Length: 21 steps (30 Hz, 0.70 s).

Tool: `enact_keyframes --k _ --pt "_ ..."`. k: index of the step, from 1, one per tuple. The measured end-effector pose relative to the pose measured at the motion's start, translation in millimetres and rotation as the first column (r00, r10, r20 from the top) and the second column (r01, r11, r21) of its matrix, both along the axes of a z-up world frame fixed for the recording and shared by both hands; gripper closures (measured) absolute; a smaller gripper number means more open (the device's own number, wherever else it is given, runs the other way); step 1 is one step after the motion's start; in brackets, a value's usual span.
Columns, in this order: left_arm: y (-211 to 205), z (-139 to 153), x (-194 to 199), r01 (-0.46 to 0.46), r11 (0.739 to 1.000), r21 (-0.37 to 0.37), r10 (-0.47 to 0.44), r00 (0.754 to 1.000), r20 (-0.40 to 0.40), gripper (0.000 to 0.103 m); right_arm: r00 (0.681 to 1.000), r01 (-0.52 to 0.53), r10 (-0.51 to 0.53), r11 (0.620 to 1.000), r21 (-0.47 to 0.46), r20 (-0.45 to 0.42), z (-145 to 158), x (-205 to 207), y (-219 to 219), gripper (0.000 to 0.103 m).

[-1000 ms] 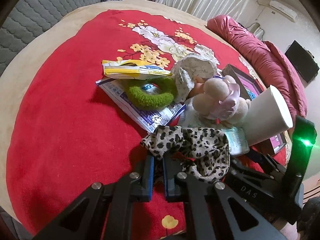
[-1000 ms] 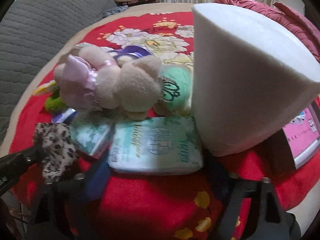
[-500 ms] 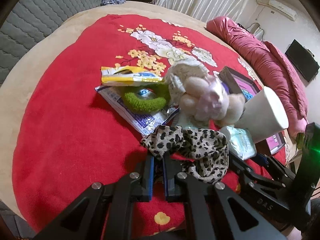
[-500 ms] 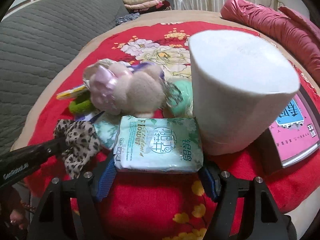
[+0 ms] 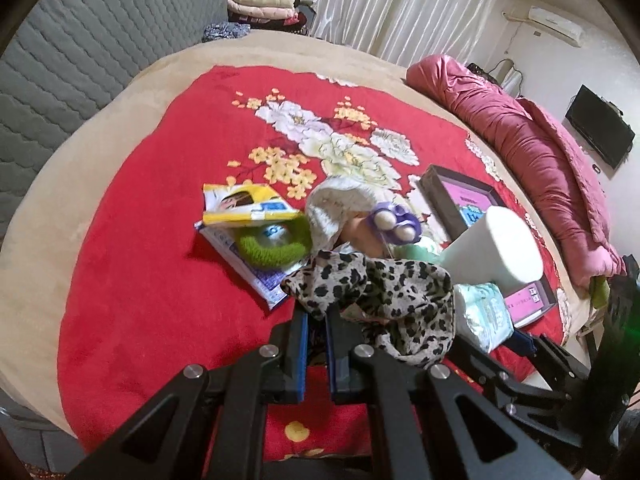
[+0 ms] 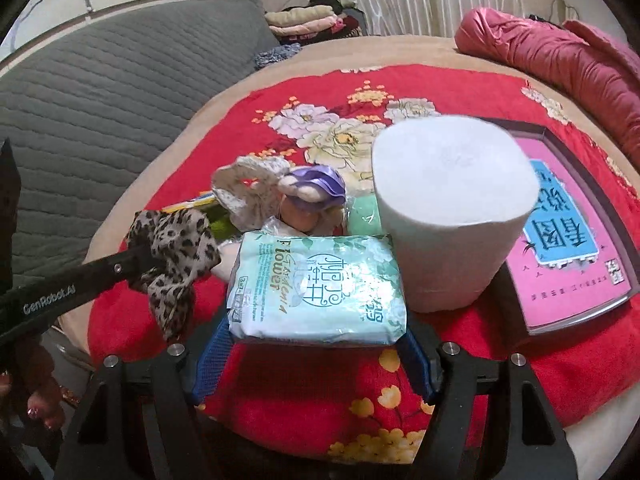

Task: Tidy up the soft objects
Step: 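Grasp the green wipes pack with the right tool while the left tool lifts the scrunchie, then carry the scrunchie and wipes pack over the pink tray with both tools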

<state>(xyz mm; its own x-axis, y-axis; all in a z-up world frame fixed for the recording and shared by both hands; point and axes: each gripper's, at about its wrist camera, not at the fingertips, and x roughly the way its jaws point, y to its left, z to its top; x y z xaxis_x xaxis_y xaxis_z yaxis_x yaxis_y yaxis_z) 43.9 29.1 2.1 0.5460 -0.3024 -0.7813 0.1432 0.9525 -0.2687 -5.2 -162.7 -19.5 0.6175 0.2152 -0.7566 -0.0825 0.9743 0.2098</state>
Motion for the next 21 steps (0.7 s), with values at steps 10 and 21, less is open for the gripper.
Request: enact_keyframes --k 10,21 --pt "-15 13 -6 0.008 1.000 0.024 -0.008 1.000 0.014 0.096 1.000 0.010 -0.011 1.000 0.016 0.030 24 -21 -14 0.028" --pt "-58 69 -2 0.069 0.997 0.029 -0.072 0.990 0.125 0.096 0.965 0.103 -0.080 0.992 -0.078 0.251 96 -35 -54 0.028"
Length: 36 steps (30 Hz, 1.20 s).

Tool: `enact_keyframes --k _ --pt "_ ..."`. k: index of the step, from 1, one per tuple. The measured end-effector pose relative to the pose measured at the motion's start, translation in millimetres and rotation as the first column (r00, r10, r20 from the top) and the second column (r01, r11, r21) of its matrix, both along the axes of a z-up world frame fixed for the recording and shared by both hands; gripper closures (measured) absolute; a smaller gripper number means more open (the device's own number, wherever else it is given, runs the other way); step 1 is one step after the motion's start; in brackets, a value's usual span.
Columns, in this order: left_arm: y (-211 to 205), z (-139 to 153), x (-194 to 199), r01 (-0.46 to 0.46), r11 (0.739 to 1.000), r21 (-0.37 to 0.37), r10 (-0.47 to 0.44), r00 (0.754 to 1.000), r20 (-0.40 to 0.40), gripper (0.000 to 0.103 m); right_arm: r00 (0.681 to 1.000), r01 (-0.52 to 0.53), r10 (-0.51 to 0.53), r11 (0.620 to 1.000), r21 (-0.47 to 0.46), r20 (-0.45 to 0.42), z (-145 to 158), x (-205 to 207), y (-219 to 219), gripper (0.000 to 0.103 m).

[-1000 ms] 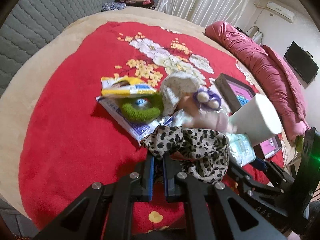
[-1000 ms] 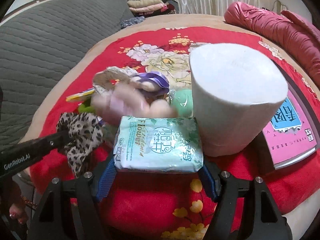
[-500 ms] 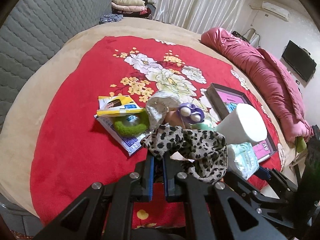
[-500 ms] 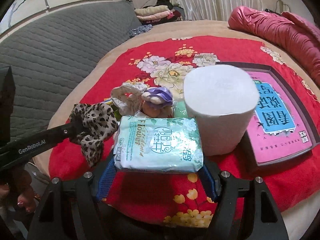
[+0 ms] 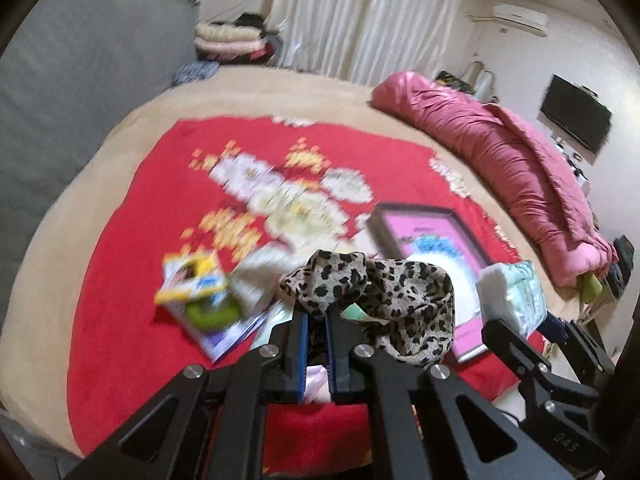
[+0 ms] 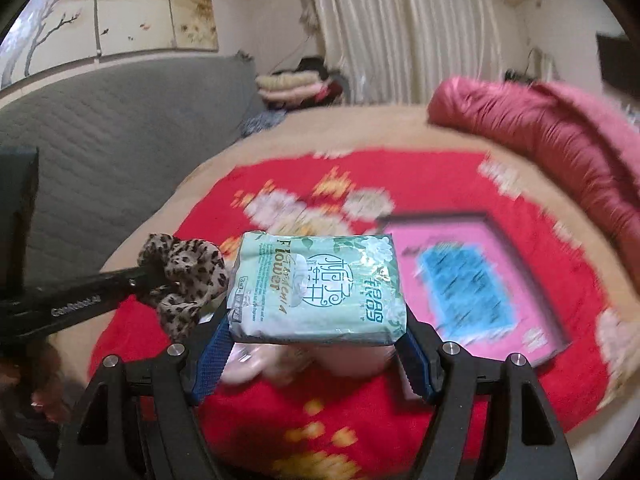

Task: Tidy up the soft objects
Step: 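Carry the scrunchie and wipes pack over the pink tray with both tools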

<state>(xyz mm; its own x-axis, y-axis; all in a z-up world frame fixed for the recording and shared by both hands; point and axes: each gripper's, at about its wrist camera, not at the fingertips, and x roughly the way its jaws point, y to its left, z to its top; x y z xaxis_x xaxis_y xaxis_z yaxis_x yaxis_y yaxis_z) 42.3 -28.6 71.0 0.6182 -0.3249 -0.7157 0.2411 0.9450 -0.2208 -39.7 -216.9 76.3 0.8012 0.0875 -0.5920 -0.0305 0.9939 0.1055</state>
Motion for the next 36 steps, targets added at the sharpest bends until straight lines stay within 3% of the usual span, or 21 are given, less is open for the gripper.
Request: enact_keyframes --k 8,13,20,26,30,36 --pt "-85 46 29 0.097 0.995 0.011 -0.098 0.992 0.080 0.096 0.995 0.087 -0.084 0.994 -0.065 0.050 22 18 -63 0.028" --pt "-148 46 56 0.154 0.988 0.012 -0.154 0.987 0.033 0.096 0.990 0.139 -0.140 0.986 -0.092 -0.009 7 35 -119 0.028" --pt "-232 3 105 0.198 0.977 0.082 -0.188 0.976 -0.114 0.095 0.973 0.136 -0.157 0.983 -0.125 -0.171 -47 56 -176 0.028" --pt "-281 -64 130 0.241 0.937 0.254 -0.167 0.945 -0.281 0.095 0.943 0.112 -0.139 0.988 -0.106 -0.304 -89 62 -193 0.028" --pt "-296 -87 125 0.279 0.912 0.302 -0.186 0.935 -0.302 0.095 0.928 0.114 -0.139 0.989 -0.090 -0.345 -104 62 -193 0.028" --pt "-307 -102 117 0.310 0.888 0.340 -0.207 0.929 -0.306 0.093 0.902 0.076 -0.145 0.981 -0.181 -0.407 -120 68 -185 0.027"
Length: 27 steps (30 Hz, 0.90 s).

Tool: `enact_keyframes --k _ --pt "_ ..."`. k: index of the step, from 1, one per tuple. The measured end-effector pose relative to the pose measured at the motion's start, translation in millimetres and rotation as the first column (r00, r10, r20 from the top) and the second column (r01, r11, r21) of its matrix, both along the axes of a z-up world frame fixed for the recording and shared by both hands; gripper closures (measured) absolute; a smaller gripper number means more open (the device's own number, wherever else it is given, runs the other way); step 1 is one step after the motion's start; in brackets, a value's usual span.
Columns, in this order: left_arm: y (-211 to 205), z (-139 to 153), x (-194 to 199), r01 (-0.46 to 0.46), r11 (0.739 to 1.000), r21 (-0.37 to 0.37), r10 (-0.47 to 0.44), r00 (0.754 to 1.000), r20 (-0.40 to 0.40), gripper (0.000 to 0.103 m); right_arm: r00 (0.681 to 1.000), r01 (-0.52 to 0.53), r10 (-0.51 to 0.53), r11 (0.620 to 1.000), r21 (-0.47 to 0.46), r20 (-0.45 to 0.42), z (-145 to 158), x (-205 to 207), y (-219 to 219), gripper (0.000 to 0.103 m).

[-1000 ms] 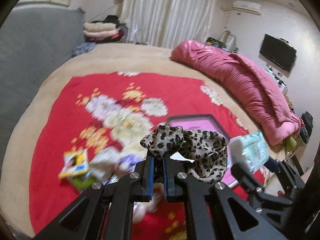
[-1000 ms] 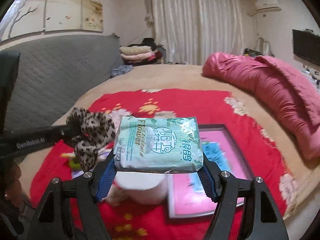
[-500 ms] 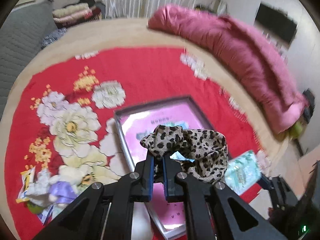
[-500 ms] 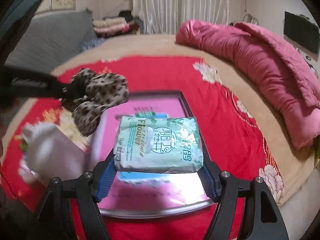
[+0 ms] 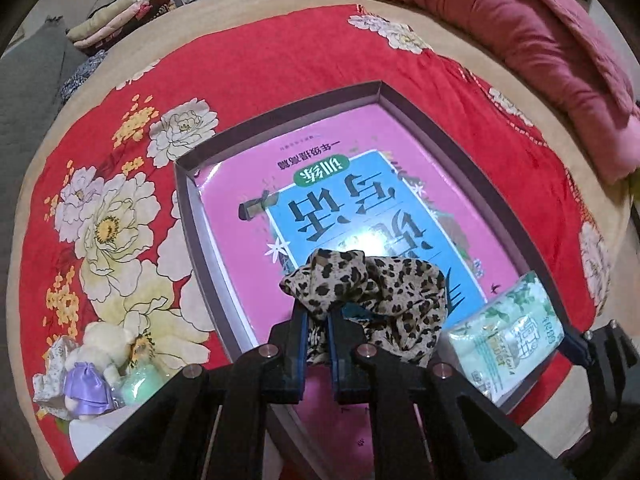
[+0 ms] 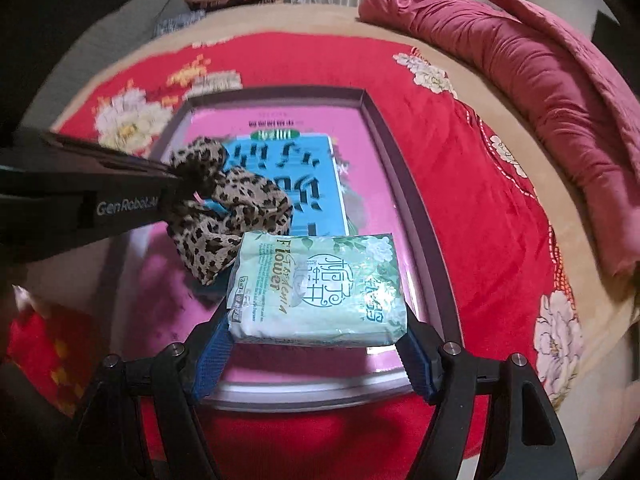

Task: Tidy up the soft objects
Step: 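Carry the scrunchie and wipes pack over the pink tray with both tools, then open both tools to drop the scrunchie and wipes pack onto the tray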

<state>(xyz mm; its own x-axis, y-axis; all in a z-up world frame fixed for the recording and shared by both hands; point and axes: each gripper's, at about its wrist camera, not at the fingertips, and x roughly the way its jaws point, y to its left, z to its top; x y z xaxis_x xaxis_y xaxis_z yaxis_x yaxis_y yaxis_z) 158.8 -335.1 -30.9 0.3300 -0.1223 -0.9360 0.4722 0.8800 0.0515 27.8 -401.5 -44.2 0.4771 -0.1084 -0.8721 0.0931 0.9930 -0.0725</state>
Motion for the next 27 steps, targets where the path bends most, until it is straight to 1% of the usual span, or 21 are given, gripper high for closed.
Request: enact_keyframes --k 3,8,11,12,15,17,19,23,27 --pt "-2 -2 -2 0.009 1.000 0.020 -0.010 1.000 0.014 0.093 1.000 0.003 -0.003 0.999 0.034 -0.023 -5 2 -1 0.026" --pt "-3 -3 -5 0.022 0.999 0.028 -0.023 1.000 0.010 0.091 0.999 0.000 0.003 0.999 0.053 -0.053 -10 3 1 0.025" --pt "-4 -3 -8 0.028 0.999 0.031 -0.029 1.000 0.009 0.083 0.999 0.010 -0.006 0.997 0.074 -0.054 -10 0 -2 0.024" --pt "-4 -3 -8 0.031 0.999 0.028 -0.031 1.000 0.006 0.079 0.999 0.017 -0.013 0.997 0.079 -0.053 -10 -1 -3 0.024" --pt "-5 -3 -11 0.041 0.999 0.019 -0.041 0.999 0.000 0.069 0.999 0.027 -0.023 0.997 0.073 -0.049 -10 -4 -4 0.023" --pt "-5 -3 -13 0.046 0.999 0.018 -0.046 0.999 0.000 0.064 0.999 0.031 -0.028 0.997 0.069 -0.041 -9 -5 -5 0.022" --pt "-5 -2 -15 0.053 0.999 0.011 -0.053 0.999 0.003 0.058 0.999 0.033 -0.031 0.997 0.063 -0.026 -7 -6 -5 0.022" --pt "-4 -1 -17 0.055 0.999 0.003 -0.055 0.998 0.005 0.052 1.000 0.029 -0.028 0.999 0.043 -0.007 -4 -6 -4 0.022" --pt "-4 4 -21 0.062 0.998 -0.028 -0.061 0.998 0.014 0.045 0.998 0.013 -0.015 1.000 0.018 0.056 7 -9 -3 0.022"
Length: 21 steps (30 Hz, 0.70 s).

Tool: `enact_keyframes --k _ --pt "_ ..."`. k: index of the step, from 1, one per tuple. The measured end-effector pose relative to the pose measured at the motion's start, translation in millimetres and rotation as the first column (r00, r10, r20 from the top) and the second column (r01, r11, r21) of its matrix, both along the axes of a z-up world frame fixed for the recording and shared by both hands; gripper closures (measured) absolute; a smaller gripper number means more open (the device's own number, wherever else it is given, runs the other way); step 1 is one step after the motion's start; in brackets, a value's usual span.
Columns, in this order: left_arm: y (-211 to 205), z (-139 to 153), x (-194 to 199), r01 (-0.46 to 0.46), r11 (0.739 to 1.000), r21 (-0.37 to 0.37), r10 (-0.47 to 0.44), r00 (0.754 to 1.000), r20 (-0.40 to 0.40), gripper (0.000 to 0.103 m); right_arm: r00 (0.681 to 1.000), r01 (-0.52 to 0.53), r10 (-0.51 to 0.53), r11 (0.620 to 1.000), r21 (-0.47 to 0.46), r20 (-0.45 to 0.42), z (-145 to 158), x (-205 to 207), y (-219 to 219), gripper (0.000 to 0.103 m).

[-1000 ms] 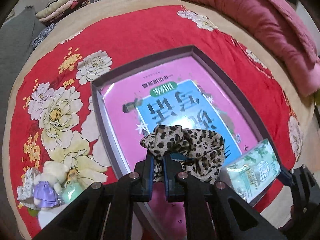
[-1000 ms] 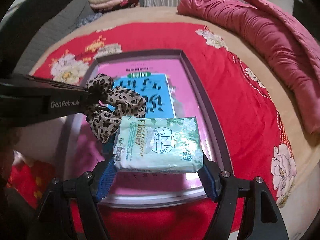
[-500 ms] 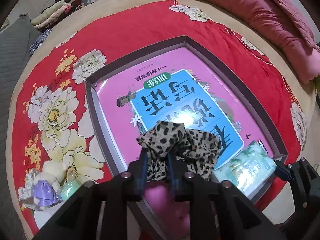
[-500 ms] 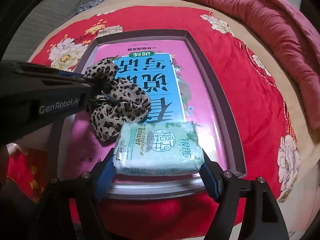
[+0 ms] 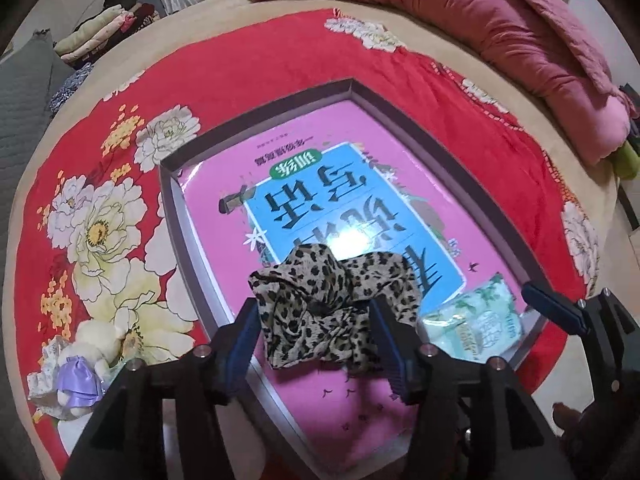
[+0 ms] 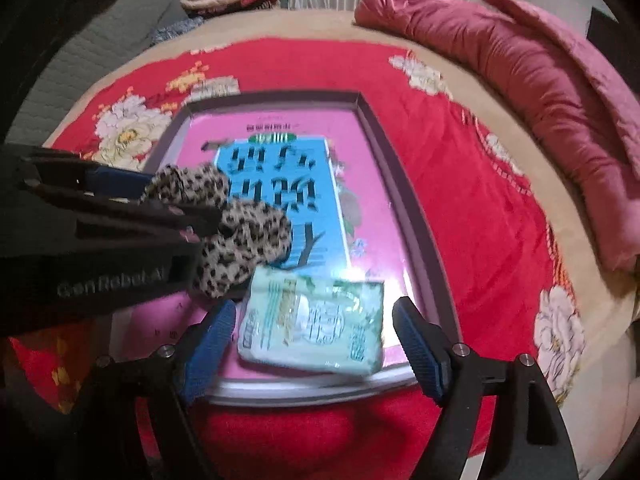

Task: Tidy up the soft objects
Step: 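Open both tools to drop the scrunchie and wipes pack onto the tray, then lift both open tools away from the tray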

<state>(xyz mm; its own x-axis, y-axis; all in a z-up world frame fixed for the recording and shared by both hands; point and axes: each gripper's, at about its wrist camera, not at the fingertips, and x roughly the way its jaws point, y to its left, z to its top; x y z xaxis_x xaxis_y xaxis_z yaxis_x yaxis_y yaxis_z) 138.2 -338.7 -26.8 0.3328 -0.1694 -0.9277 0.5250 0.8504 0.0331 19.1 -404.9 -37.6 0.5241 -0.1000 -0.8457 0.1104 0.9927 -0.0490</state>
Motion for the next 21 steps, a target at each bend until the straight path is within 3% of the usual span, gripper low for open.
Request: enact_keyframes --k 14,18,21 --pt "12 47 -11 -0.001 0.993 -0.116 0.012 0.995 0.097 0.038 0.988 0.062 -0.067 0.997 0.039 0.136 29 -9 -23 0.021" --pt "35 84 -23 0.007 0.986 -0.169 0.020 0.987 0.161 0.038 0.981 0.077 -0.082 0.996 0.035 0.176 45 -9 -29 0.021" --pt "71 121 -32 -0.029 0.981 -0.189 0.076 0.966 0.247 0.038 0.971 0.096 -0.098 0.995 0.019 0.220 61 -10 -34 0.021"
